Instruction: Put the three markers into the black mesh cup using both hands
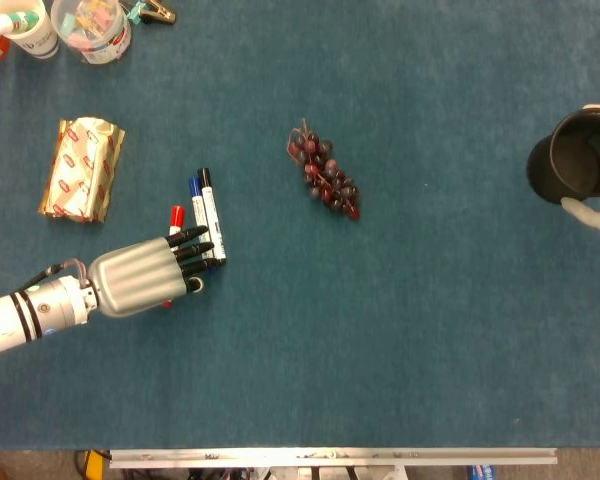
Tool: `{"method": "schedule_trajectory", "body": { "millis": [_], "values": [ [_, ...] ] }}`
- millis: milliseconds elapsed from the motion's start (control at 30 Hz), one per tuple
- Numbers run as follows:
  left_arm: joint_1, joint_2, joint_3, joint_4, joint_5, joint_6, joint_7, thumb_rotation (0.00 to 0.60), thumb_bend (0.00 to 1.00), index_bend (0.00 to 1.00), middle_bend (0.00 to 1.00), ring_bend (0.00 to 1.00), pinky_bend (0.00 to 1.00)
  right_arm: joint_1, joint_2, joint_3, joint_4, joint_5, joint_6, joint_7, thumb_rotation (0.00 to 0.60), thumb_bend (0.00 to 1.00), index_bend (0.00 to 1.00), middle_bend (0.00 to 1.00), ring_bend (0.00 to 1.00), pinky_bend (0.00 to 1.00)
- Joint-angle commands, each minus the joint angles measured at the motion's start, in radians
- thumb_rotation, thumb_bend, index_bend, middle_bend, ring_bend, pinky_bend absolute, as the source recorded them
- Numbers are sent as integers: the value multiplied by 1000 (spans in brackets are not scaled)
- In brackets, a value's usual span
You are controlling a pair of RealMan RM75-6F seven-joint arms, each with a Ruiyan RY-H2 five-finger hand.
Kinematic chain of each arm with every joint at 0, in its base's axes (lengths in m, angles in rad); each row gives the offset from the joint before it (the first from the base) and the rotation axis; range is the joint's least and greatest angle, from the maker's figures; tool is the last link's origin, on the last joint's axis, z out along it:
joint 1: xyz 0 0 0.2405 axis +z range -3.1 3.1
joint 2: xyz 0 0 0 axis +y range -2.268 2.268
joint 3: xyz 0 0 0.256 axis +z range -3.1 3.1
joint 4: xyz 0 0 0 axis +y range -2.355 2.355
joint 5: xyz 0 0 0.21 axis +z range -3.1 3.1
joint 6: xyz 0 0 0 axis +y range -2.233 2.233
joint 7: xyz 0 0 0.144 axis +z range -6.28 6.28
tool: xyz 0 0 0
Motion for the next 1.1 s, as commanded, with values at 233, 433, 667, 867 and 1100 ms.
{"method": "schedule_trajectory", "body": {
  "millis": [233,433,667,867,1100],
  "values": [
    [-10,-14,14,24,-11,4,-6,600,280,406,179,119,102,-5,1,3,4,1,3,3,600,367,378,356,234,247],
    [-9,-16,23,31,-22,10,-11,600,280,405,179,118,102,-6,1,6,5,1,5,6,600,367,378,356,234,247],
    [-11,-23,33,45,-31,9,-19,600,281,403,178,118,102,-9,-1,7,6,3,3,8,600,366,378,356,235,247],
    [-8,-24,41,55,-41,12,-29,600,280,400,176,115,102,-6,-2,10,2,1,2,1,600,367,378,356,236,247],
    [-5,-31,49,65,-48,16,-38,600,281,403,172,112,101,-6,-2,12,-5,2,-1,-8,600,366,378,356,236,247]
  ]
}}
